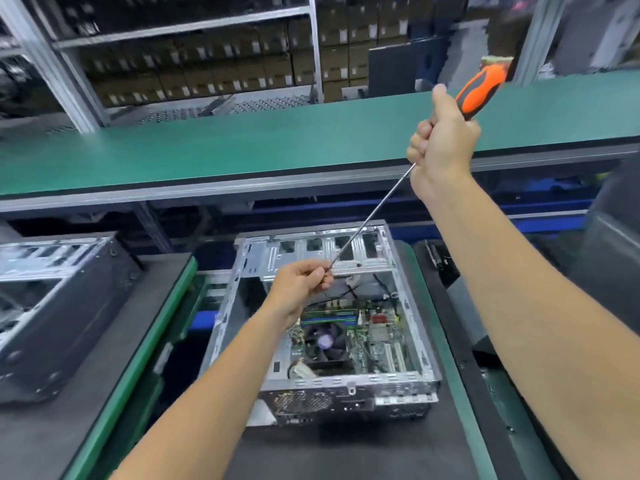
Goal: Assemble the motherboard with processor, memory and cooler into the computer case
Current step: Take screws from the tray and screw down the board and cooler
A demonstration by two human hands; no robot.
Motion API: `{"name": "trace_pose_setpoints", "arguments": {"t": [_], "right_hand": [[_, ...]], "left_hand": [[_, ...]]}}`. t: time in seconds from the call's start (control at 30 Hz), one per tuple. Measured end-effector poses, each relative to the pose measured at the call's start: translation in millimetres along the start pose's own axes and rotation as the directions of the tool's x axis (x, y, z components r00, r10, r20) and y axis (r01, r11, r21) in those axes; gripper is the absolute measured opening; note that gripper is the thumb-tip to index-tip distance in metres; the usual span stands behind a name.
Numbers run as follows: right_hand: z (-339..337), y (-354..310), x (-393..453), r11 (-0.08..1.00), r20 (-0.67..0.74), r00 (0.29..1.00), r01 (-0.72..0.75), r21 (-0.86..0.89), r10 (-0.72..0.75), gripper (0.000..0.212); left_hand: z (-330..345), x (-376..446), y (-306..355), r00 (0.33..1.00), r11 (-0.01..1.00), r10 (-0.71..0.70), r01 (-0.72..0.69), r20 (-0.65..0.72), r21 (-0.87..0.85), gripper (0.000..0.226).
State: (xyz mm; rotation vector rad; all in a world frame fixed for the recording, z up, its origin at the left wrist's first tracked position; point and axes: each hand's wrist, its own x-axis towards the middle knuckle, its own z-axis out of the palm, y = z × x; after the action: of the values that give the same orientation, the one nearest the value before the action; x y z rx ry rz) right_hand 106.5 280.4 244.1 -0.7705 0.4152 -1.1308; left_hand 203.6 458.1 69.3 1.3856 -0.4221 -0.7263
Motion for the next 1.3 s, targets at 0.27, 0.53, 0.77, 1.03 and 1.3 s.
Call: {"name": "trace_pose_setpoints", "arguments": {"t": [0.27, 0.53, 0.77, 1.03, 1.3], "right_hand": [[47, 48, -35, 0.998, 0.008, 1.0, -0.026, -0.054, 0.027, 0.033], [61, 71, -32, 0.994, 0.027, 0.998, -0.047, -0.098, 0.05, 0.033], [60, 81, -13, 0.989, 0.021, 0.994, -0.101, -0.104, 0.103, 0.032], [53, 86, 3, 0.985, 0.045, 0.988, -0.141, -0.098, 0.146, 0.035], [63, 88, 3, 0.986, 0.174, 0.976, -0.108, -0.126, 0.129, 0.042]], "left_hand": [[-76, -2, -9, 0.999, 0.981, -0.013, 0.005, 0.04, 0.192, 0.022], [-97, -2, -13, 0.997, 0.989, 0.013, -0.024, 0.071, 0.146, 0.026], [-101, 6, -18, 0.998, 0.998, -0.028, 0.03, 0.048, -0.046, 0.022], [-100, 18, -28, 0.998, 0.995, -0.049, 0.052, 0.036, -0.088, 0.021], [-85, 22, -36, 0.998, 0.997, -0.011, 0.016, 0.055, -0.082, 0.021]]}}
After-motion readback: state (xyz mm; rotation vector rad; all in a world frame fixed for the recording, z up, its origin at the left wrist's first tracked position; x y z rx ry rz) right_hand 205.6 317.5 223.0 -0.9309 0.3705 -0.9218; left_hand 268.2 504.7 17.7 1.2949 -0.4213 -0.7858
